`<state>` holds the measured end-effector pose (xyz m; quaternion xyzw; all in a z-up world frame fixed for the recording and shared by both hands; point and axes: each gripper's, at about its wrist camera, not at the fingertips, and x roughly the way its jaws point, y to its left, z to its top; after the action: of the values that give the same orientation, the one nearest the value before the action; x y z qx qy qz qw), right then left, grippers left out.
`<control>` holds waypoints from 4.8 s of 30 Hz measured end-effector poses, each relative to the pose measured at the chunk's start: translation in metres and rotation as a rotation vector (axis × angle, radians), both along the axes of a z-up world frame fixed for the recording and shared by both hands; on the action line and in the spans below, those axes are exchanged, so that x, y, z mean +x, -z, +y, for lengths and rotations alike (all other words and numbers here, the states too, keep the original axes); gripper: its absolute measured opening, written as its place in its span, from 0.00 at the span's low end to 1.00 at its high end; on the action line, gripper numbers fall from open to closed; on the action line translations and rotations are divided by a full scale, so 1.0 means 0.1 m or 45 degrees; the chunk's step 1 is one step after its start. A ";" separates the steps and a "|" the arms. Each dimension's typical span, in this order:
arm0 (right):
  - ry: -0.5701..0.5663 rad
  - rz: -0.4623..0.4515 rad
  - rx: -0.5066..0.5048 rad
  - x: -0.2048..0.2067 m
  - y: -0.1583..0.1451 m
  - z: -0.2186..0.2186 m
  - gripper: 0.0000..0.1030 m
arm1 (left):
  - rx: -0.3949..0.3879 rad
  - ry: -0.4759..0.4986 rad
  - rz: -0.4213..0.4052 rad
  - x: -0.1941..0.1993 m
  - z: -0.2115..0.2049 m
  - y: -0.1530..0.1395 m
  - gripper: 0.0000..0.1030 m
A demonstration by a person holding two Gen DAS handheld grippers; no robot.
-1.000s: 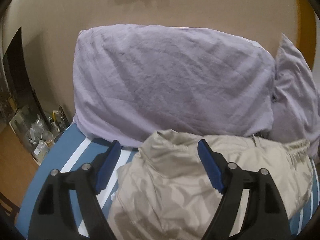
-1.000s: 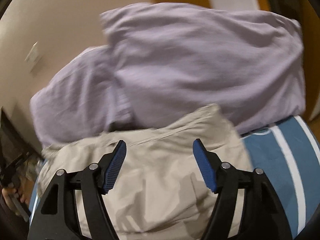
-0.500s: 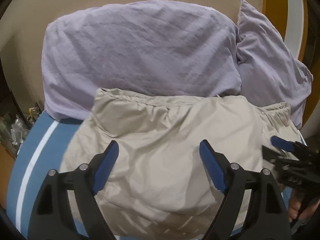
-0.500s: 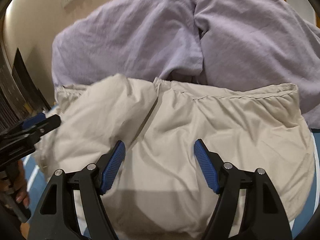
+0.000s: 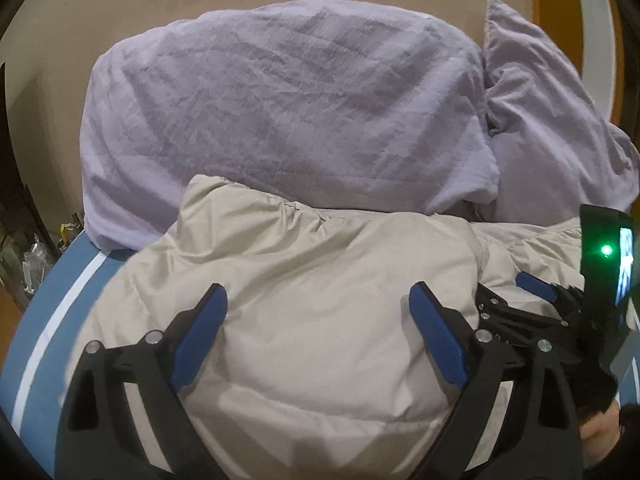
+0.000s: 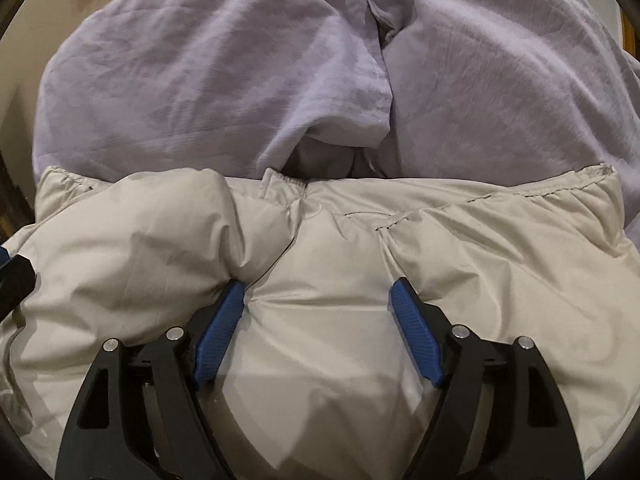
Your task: Fold large clothes
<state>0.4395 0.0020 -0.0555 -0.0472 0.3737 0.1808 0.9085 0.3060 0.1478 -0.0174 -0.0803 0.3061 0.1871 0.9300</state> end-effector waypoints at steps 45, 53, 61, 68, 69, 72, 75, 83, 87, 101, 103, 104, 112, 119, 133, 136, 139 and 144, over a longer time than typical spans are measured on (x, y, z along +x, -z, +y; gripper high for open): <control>0.493 -0.005 -0.196 0.85 0.07 -1.34 0.88 | -0.111 -0.041 0.014 0.37 0.32 0.47 0.98; 0.503 0.023 -0.204 0.87 0.12 -1.40 0.89 | -0.040 -0.197 -0.093 0.14 0.70 0.06 0.98; 0.451 -0.040 -0.005 0.63 -0.25 -1.30 0.89 | -0.024 -0.313 0.100 0.37 1.04 0.45 0.98; 0.106 -0.041 0.165 0.25 -0.39 -0.60 0.89 | -0.007 -0.321 0.110 0.37 1.05 0.58 0.98; 0.081 -0.048 0.147 0.24 -0.33 -0.54 0.90 | -0.002 -0.323 0.113 0.37 1.05 0.59 0.98; 0.024 -0.091 -0.015 0.11 -0.12 -0.14 0.90 | 0.007 -0.326 0.117 0.37 1.07 0.62 0.98; 0.020 -0.115 -0.083 0.14 0.03 -0.08 0.93 | 0.004 -0.324 0.110 0.36 1.00 0.59 0.98; 0.031 -0.026 -0.036 0.25 0.16 -0.05 0.97 | 0.029 -0.333 0.116 0.37 0.91 0.57 0.98; 0.029 -0.007 -0.013 0.28 0.19 -0.08 0.98 | 0.040 -0.336 0.115 0.37 0.88 0.57 0.98; 0.007 0.003 0.139 0.33 0.14 -0.64 0.99 | 0.073 -0.340 0.109 0.35 0.81 0.53 0.98; 0.005 0.004 0.158 0.28 0.13 -0.73 0.99 | 0.099 -0.352 0.117 0.35 0.77 0.53 0.98; 0.004 0.006 0.163 0.29 0.13 -0.74 0.99 | 0.111 -0.357 0.122 0.35 0.76 0.53 0.98; 0.004 0.008 0.165 0.32 0.12 -0.84 0.99 | 0.102 -0.354 0.117 0.35 0.75 0.53 0.98; 0.003 0.002 0.158 0.30 0.13 -0.74 0.99 | 0.098 -0.355 0.118 0.34 0.79 0.55 0.98; 0.414 -0.159 -0.044 0.36 -0.41 -1.31 0.99 | 0.094 -0.356 0.134 0.36 0.81 0.58 0.98; 0.573 -0.092 -0.107 0.51 -0.34 -1.63 0.99 | 0.090 -0.355 0.136 0.36 0.82 0.58 0.98; 0.674 0.013 -0.173 0.70 -0.14 -1.81 0.99 | 0.085 -0.356 0.142 0.37 0.82 0.58 0.98; 0.665 0.016 -0.247 0.78 0.08 -1.72 0.99 | 0.072 -0.352 0.141 0.36 0.83 0.58 0.98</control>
<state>0.5176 -0.1697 -0.0637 -0.0348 0.3943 -0.0960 0.9133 0.3425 0.2310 -0.0751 -0.0849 0.3374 0.3262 0.8789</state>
